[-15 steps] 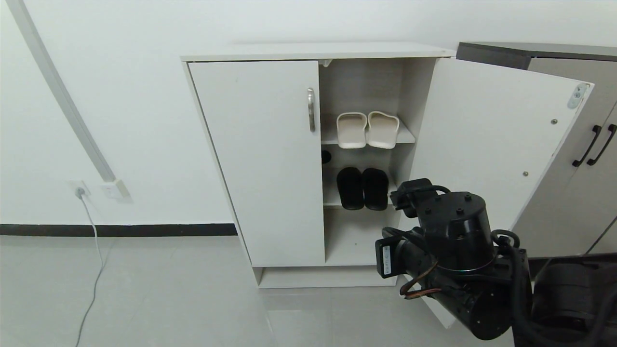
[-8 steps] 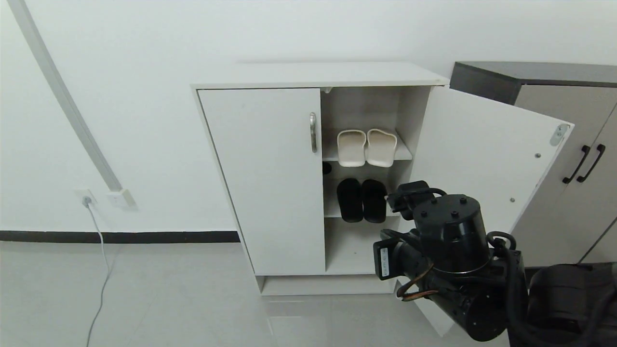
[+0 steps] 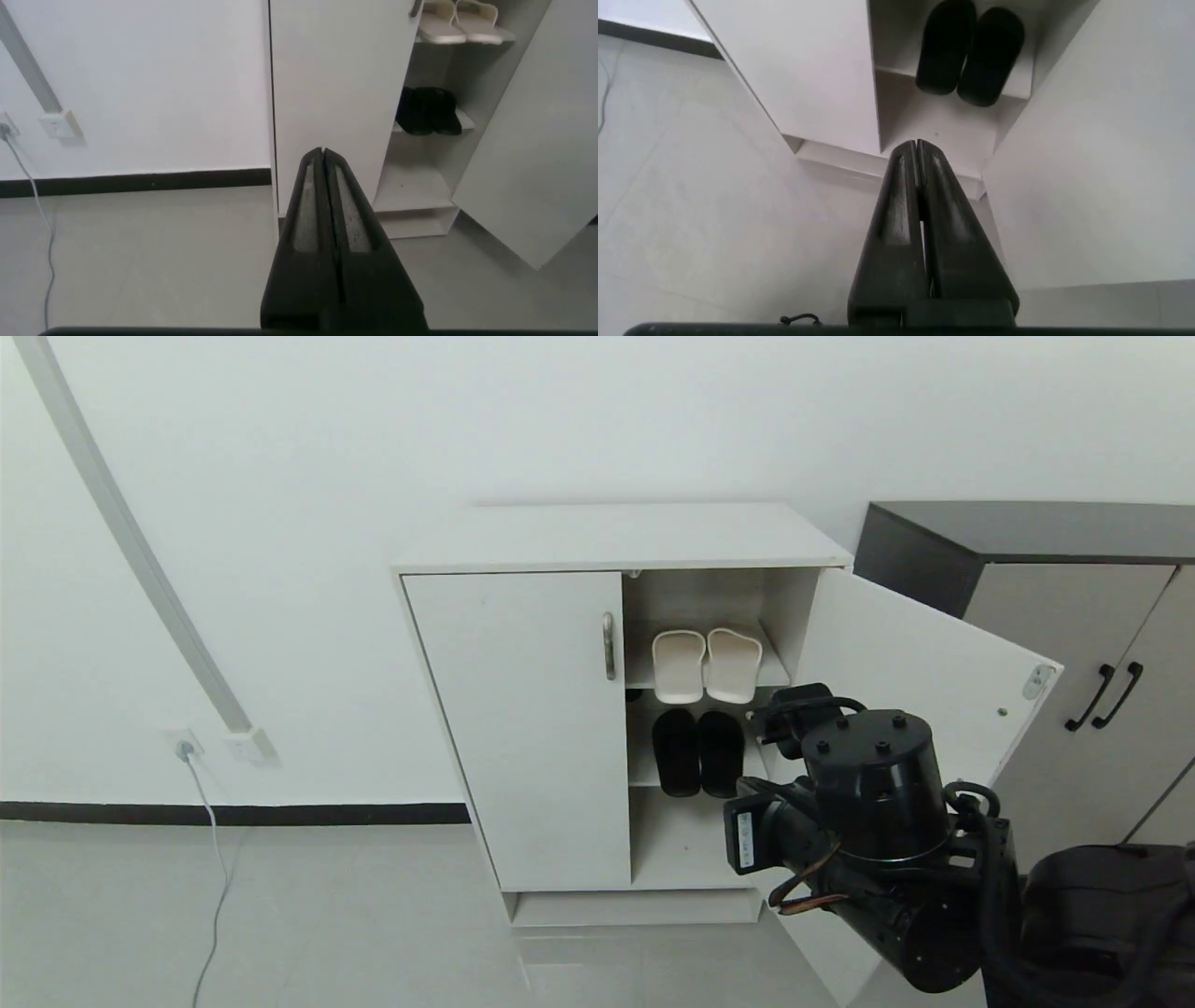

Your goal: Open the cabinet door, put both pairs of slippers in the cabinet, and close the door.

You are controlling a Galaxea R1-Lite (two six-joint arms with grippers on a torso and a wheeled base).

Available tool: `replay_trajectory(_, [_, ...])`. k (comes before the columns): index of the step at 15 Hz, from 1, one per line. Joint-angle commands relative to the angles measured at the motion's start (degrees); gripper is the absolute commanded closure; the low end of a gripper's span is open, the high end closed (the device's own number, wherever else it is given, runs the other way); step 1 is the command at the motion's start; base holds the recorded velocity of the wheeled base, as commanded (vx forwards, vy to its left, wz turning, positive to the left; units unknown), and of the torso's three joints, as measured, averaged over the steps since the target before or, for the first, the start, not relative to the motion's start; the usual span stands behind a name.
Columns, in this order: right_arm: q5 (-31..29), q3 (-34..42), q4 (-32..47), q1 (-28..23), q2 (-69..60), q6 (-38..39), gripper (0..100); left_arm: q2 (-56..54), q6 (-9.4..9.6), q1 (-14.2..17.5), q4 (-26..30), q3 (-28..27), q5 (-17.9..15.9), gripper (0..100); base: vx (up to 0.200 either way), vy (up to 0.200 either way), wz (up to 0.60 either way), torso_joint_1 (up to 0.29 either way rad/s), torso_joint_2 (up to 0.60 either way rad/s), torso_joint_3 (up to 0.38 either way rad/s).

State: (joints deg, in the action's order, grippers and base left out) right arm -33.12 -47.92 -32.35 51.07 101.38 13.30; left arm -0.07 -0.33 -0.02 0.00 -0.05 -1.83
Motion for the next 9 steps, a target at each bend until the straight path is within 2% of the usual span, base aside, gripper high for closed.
replay_trajectory(1, [0.2, 0.1, -0.1, 0.0, 0.1, 0.0, 100, 0.1, -0.02, 0.0, 0.0, 0.0, 0.0, 100, 0.000, 0.000, 0.00, 0.154, -0.48, -0.330])
replay_trajectory(9, [0.5, 0.2, -0.1, 0.0, 0.0, -0.1, 100, 0.1, -0.02, 0.0, 0.0, 0.0, 0.0, 100, 0.000, 0.000, 0.00, 0.184, -0.50, -0.319])
